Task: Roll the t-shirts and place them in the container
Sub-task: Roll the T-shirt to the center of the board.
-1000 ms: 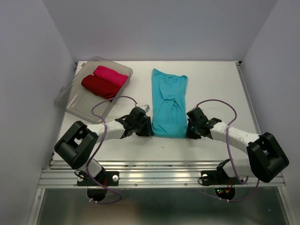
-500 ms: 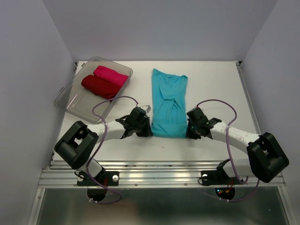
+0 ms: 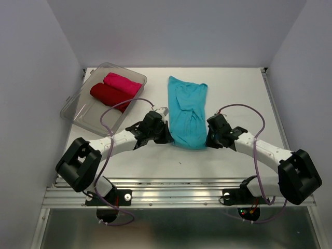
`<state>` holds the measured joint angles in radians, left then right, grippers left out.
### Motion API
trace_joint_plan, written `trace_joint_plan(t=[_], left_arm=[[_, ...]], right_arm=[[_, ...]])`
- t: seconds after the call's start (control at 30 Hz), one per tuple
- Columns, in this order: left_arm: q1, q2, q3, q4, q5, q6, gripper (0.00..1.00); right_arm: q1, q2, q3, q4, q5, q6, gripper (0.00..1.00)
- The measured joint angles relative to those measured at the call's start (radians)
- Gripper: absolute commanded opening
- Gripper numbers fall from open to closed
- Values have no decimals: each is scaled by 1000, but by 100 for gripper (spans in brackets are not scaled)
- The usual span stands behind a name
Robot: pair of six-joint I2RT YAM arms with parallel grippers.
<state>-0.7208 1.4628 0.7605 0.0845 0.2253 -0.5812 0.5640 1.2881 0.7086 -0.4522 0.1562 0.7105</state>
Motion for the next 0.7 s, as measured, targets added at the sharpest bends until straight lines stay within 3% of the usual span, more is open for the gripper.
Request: trace_joint_plan(t=[0.7], left_arm=[[95, 133, 184, -61, 10, -3, 0]], right_arm=[[-55, 92, 169, -18, 83, -57, 1]])
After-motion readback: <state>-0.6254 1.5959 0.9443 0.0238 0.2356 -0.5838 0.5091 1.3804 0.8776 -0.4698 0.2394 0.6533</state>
